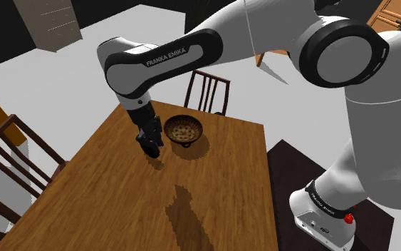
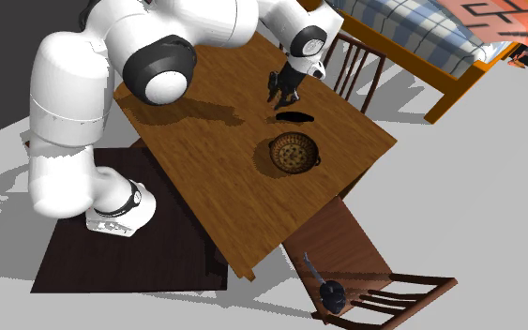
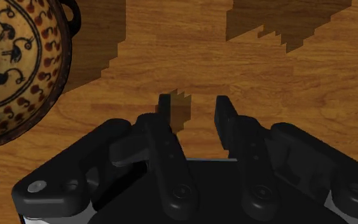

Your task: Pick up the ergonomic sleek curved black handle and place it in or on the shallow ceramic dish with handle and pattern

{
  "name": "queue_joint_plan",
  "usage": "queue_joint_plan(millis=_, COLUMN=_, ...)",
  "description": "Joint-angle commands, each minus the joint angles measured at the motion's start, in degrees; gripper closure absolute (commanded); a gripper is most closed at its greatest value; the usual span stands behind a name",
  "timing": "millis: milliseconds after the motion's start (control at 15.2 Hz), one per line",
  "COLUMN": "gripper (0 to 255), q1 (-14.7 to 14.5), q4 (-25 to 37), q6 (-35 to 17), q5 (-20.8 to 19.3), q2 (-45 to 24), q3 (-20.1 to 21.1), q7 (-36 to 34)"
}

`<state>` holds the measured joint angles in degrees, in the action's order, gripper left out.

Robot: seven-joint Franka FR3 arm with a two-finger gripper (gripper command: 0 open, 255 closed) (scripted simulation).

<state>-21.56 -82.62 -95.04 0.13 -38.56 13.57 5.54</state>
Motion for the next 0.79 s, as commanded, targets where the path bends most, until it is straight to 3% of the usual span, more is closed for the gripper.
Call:
queue_joint_plan(millis=0, gripper=0, q1=-0.29, q4=-3.96, q6=-6.3, q5=0.36, q2=1.64, q3=-0.87, q7=-4.25)
queue_joint_plan(millis=198, gripper=0, q1=-2.5, q4=-13.61, q6=-24.38, q5=-0.16, q2=4.89, q3=-4.33, q7=-17.91)
queue_joint_plan(millis=396, gripper=0, q1=-6.66, q4=-20.11, q6=-40.25, q5=-3.42, q2=5.84, q3=-9.57, q7=-33.6)
queue_joint_plan(millis=726, gripper=0, q1=-6.92, q4=-20.03, q6=-42.88, q5=-3.53, q2=3.14, q3=-9.91, q7=-33.67)
